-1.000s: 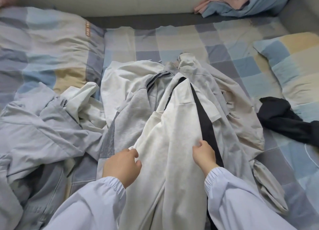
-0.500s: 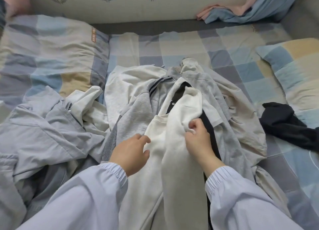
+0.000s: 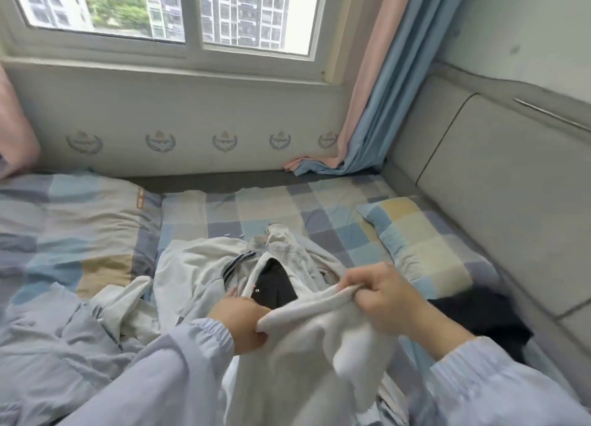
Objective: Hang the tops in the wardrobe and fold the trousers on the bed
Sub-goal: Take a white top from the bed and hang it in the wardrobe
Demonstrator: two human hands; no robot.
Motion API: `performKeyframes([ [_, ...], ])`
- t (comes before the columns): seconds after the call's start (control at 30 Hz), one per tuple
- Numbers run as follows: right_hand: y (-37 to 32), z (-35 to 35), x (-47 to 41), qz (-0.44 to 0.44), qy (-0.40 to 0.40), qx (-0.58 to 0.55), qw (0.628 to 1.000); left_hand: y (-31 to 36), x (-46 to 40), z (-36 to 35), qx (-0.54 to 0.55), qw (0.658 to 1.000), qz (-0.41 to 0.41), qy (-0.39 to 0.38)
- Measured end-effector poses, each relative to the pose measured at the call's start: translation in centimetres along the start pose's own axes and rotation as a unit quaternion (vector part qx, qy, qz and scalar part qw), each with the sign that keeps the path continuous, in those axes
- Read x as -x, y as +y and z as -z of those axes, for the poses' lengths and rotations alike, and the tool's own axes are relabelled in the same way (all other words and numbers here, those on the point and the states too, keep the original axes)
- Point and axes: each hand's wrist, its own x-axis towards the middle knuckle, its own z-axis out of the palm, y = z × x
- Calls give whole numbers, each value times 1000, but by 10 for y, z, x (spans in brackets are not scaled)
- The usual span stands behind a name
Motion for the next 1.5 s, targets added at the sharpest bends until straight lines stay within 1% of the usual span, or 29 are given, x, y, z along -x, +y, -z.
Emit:
performKeyframes([
  [0.03,-10,23,16,-20,59,-37,997,1,11,6,83,996,43,9],
  [0.07,-18,45,33,-33,113,-57,991,5,19,15,193,979,64,38],
  [0.1,-24,65,51,-44,159,-62,984,12,27,27,294,950,72,71],
  [0.13,-29,82,69,-63,196,-56,977,19,33,39,361,923,74,112],
  [0.2,-32,112,109,-121,248,-17,961,39,44,72,406,898,60,160],
  [0.27,-33,134,151,-195,264,54,943,68,58,108,415,895,19,160],
  [0.3,-37,141,169,-230,258,91,934,86,64,126,400,902,-9,163],
  [0.37,-63,138,195,-260,198,124,937,130,78,159,377,906,-88,173],
  [0.43,-86,124,205,-228,140,98,959,183,98,188,327,909,-191,171],
  [0.47,-96,116,207,-207,147,96,962,209,110,198,287,912,-244,164],
  [0.53,-110,105,215,-174,223,111,953,249,136,216,198,914,-306,177],
  [0.57,-117,106,222,-167,277,113,939,261,145,222,185,913,-313,184],
  [0.6,-120,110,234,-166,328,107,924,268,151,228,202,909,-319,179],
  [0.67,-122,123,260,-144,412,105,893,275,159,236,253,898,-332,138],
  [0.77,-136,140,291,-124,514,117,841,283,167,233,157,915,-360,88],
  [0.83,-146,153,313,-139,604,89,780,284,167,218,95,927,-362,31],
  [0.9,-150,170,346,-158,682,37,713,283,165,192,129,925,-348,-85],
  [0.93,-153,179,364,-163,700,17,695,287,166,176,144,919,-345,-125],
  [0.97,-158,185,380,-170,706,5,688,295,171,161,137,915,-354,-139],
  [1.0,-163,190,396,-173,708,-3,685,308,175,145,129,913,-359,-143],
  [1.07,-172,194,428,-181,718,-10,672,339,183,125,133,927,-329,-124],
  [1.13,-187,195,470,-204,742,2,638,371,190,118,193,930,-289,-116],
  [1.17,-193,195,496,-213,761,2,613,387,195,119,255,918,-277,-127],
  [1.2,-199,193,523,-224,781,-7,583,404,202,123,335,893,-261,-147],
  [1.27,-207,185,576,-272,797,-26,538,440,227,136,495,816,-218,-205],
  [1.3,-207,180,601,-312,793,-26,523,460,247,144,545,779,-207,-231],
  [1.33,-205,174,626,-350,783,-27,514,481,268,151,568,755,-210,-252],
  [1.37,-203,166,650,-378,775,-36,506,504,288,156,575,743,-228,-257],
  [1.5,-204,124,735,-440,765,-103,458,589,371,162,548,734,-323,-237],
])
